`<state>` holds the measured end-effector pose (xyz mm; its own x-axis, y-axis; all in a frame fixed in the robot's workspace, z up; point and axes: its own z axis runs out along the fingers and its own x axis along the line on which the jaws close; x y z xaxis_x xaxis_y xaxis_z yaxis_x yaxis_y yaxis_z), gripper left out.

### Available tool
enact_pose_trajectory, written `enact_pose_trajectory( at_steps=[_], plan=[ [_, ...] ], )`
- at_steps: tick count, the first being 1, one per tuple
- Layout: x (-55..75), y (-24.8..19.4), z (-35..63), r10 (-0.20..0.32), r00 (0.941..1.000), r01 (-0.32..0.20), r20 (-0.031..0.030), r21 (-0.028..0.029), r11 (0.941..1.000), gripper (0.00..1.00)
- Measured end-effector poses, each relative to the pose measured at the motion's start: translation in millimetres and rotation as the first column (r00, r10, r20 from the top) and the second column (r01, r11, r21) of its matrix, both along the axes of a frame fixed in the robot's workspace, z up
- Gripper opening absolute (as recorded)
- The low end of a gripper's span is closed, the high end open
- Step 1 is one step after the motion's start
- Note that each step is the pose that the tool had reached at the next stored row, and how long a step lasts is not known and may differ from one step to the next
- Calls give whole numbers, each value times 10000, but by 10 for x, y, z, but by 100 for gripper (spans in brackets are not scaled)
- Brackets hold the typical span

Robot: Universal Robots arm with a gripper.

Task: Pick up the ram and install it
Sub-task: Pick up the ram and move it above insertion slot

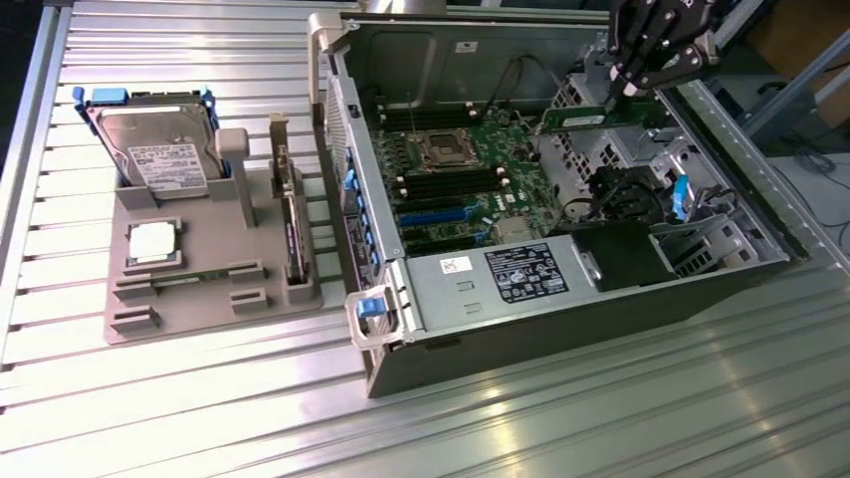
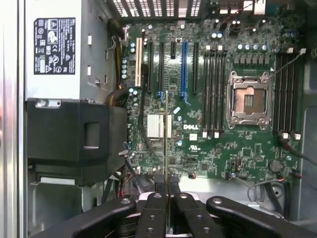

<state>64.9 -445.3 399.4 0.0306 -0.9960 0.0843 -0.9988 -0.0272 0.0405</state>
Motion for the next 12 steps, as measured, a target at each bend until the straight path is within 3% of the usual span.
enact_pose_trajectory(
  at_steps=[2, 6, 12],
  plan=[
    [-93, 69, -9, -1, 10000, 1, -1, -1, 10000, 12],
    [-177, 163, -16, 0, 10000, 0, -1, -2, 10000, 12],
    [-178, 169, -16, 0, 10000, 0, 0, 9, 10000, 12]
  ],
)
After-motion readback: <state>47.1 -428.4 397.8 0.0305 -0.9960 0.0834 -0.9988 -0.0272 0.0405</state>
